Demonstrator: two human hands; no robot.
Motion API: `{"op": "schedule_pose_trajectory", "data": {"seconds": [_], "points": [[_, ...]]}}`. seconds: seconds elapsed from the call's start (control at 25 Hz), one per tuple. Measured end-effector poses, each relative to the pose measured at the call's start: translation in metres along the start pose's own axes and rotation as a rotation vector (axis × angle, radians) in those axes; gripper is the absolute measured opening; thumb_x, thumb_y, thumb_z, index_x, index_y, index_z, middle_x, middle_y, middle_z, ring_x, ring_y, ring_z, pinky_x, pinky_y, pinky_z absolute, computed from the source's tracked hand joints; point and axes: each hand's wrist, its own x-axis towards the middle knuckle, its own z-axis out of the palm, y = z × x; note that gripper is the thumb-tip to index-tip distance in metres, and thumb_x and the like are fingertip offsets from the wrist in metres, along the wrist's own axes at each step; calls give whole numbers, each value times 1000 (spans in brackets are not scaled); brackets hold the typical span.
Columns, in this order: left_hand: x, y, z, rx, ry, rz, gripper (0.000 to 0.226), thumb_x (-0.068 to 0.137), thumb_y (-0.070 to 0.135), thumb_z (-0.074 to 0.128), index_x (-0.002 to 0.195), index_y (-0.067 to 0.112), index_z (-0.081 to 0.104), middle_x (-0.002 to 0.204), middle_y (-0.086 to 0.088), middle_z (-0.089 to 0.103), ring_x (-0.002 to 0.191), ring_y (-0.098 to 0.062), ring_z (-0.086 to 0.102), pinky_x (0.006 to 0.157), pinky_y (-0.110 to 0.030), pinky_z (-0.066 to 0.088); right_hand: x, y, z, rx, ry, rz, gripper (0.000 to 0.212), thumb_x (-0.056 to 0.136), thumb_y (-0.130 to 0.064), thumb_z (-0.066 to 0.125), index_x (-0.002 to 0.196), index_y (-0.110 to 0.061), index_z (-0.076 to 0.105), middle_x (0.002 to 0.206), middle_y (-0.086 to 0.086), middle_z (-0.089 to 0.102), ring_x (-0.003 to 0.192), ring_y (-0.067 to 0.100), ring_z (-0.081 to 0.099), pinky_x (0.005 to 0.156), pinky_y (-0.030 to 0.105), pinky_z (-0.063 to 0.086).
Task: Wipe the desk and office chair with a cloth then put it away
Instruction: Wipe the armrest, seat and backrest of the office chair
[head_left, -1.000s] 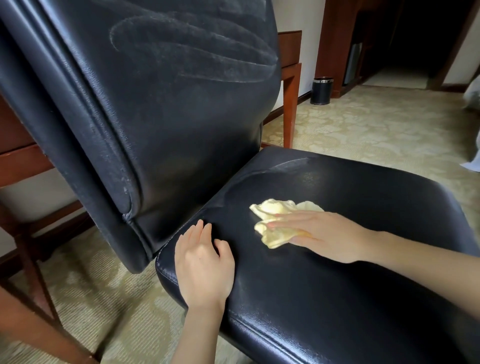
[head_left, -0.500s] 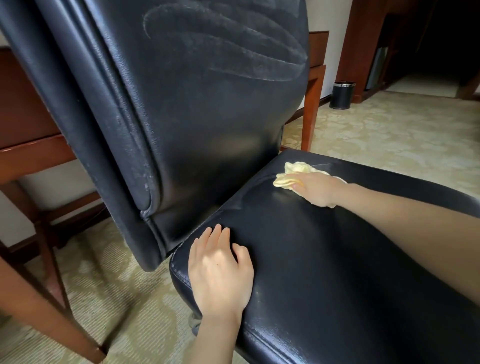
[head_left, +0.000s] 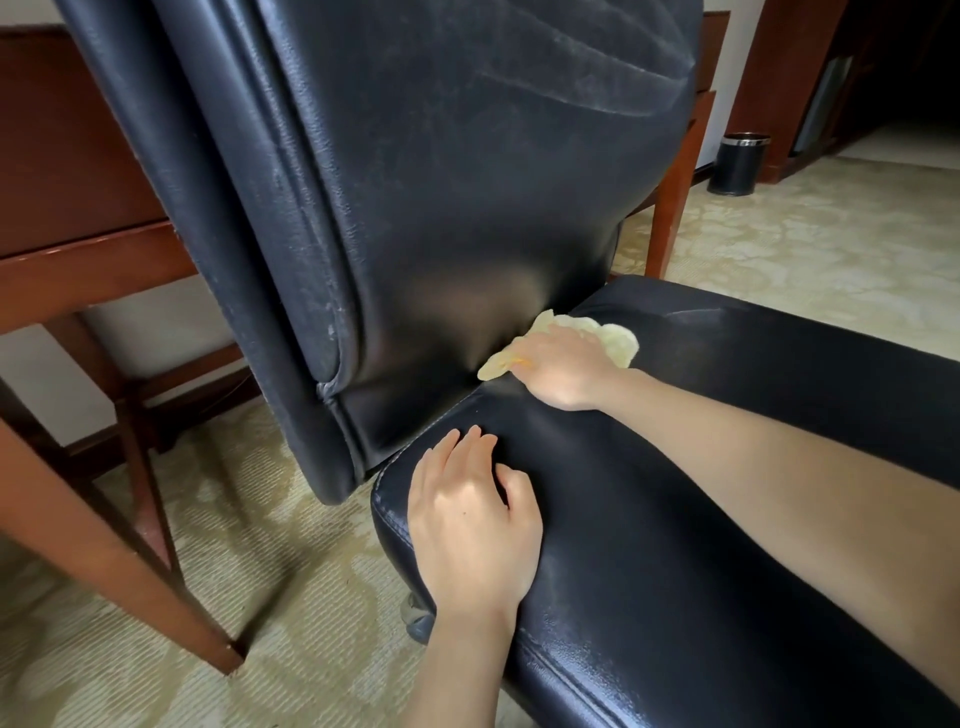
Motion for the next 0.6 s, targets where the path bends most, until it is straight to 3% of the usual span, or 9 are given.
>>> {"op": "schedule_pose_trajectory", "data": {"seconds": [0.2,0.32,0.44,0.52,0.6], "points": [[-2,-1,-5,-68,100,75,28,77,14,42,76,6,68,79,-3,69,80,-26,63,77,-37,50,-17,-30,3,-18,5,-202,39,92,-48,21,120,-65,42,117,-12,54,109,19,50,93,42,34],[-4,-2,-7,-40,159,114,22,75,14,43,65,9,61,65,0,61,66,-25,55,65,-35,43,-27,-46,6,125,-47,-391,34,98,-38,32,124,-49,52,120,-12,57,114,13,48,102,38,28],[-4,-2,-8,-24,157,122,22,74,14,42,62,9,59,62,0,59,64,-25,53,61,-38,45,-35,-35,-1,349,-82,-468,34,101,-28,39,130,-37,54,133,-10,55,125,11,42,110,30,20],[-4,-1,-8,-22,149,118,22,74,15,42,62,9,59,61,0,58,63,-24,53,61,-38,46,-37,-18,-5,333,-75,-495,34,102,-29,38,132,-36,54,136,-14,52,123,8,43,101,14,28],[-3,0,-9,-28,143,109,22,74,15,41,61,10,58,61,1,58,63,-23,52,61,-38,46,-38,3,-9,306,-42,-459,35,102,-31,37,132,-38,53,134,-17,50,117,7,45,79,-1,31]]}}
